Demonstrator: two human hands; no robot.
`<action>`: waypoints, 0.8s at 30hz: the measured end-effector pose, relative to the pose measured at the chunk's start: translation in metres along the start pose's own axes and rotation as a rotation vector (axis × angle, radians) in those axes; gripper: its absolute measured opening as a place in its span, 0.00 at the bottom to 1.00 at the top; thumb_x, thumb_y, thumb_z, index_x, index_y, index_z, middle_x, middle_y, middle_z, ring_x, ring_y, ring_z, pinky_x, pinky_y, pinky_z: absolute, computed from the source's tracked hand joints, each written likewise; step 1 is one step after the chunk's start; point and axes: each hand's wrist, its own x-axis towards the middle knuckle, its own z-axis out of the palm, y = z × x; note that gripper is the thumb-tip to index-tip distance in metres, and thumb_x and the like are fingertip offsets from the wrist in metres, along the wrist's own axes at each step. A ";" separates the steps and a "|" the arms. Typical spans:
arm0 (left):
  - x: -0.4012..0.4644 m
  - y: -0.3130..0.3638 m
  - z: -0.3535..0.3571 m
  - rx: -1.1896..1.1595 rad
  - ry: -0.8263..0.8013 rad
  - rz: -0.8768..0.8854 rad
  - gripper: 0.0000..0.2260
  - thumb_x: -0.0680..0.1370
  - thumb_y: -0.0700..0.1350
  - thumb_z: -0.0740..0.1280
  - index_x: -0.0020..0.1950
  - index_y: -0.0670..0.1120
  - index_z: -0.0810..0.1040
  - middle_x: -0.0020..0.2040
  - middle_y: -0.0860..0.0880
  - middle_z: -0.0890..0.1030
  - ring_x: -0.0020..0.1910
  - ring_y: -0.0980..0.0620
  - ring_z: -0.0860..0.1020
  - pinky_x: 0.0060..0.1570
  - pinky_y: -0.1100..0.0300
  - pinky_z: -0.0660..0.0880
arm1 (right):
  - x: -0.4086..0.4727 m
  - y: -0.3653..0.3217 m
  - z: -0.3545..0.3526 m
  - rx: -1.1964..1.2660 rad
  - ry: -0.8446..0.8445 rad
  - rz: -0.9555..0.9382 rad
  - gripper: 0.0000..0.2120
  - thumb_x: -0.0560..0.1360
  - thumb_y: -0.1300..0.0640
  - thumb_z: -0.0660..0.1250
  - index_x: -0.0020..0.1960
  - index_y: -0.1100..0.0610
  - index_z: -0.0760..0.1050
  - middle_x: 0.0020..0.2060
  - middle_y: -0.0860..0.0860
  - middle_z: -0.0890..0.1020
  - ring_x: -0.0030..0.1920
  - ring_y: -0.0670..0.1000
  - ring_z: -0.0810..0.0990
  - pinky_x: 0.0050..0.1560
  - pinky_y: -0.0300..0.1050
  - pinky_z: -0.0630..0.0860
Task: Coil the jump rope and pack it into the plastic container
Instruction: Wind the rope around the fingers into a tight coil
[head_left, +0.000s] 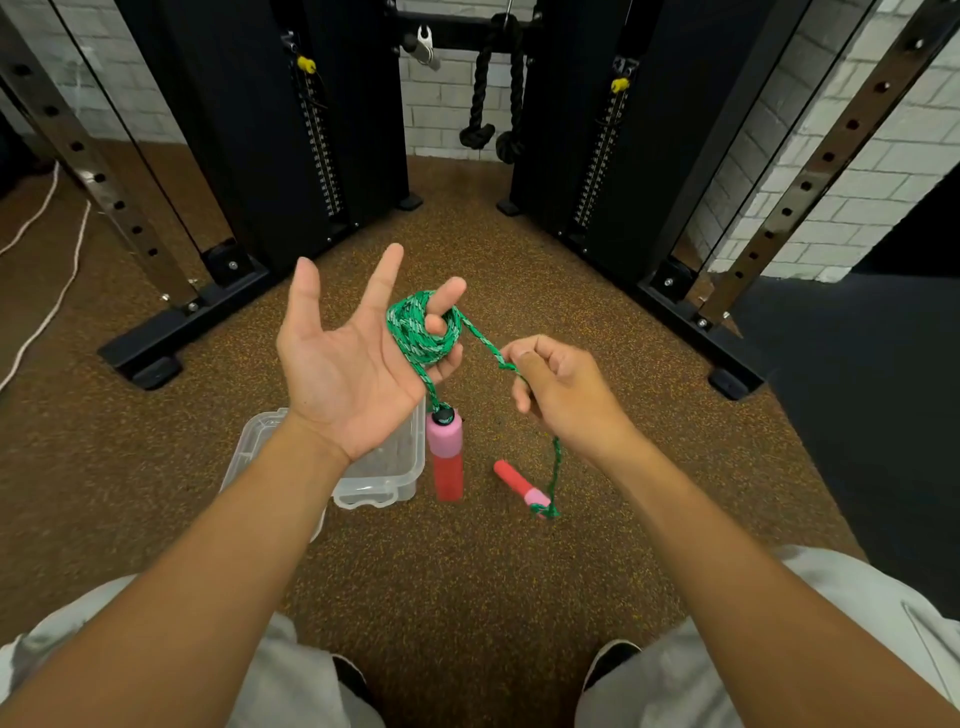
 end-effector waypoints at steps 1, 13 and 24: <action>0.000 0.001 0.000 -0.006 0.005 0.013 0.36 0.78 0.74 0.49 0.81 0.57 0.63 0.66 0.40 0.81 0.44 0.53 0.80 0.59 0.48 0.72 | -0.001 0.000 0.001 -0.061 0.011 -0.031 0.08 0.85 0.52 0.60 0.54 0.51 0.78 0.28 0.47 0.78 0.25 0.45 0.66 0.24 0.39 0.61; 0.005 0.000 -0.004 0.037 0.070 0.089 0.35 0.77 0.74 0.48 0.82 0.64 0.51 0.74 0.37 0.74 0.72 0.44 0.76 0.75 0.37 0.57 | -0.006 0.005 0.012 -0.549 -0.035 -0.225 0.10 0.85 0.52 0.60 0.46 0.47 0.76 0.37 0.51 0.82 0.30 0.49 0.75 0.32 0.45 0.72; 0.011 -0.007 -0.008 0.448 0.000 0.084 0.28 0.80 0.71 0.44 0.81 0.68 0.52 0.77 0.46 0.72 0.73 0.50 0.75 0.77 0.36 0.54 | -0.014 -0.016 0.009 -0.579 -0.057 -0.314 0.14 0.83 0.47 0.62 0.43 0.51 0.80 0.26 0.46 0.75 0.24 0.42 0.68 0.29 0.39 0.64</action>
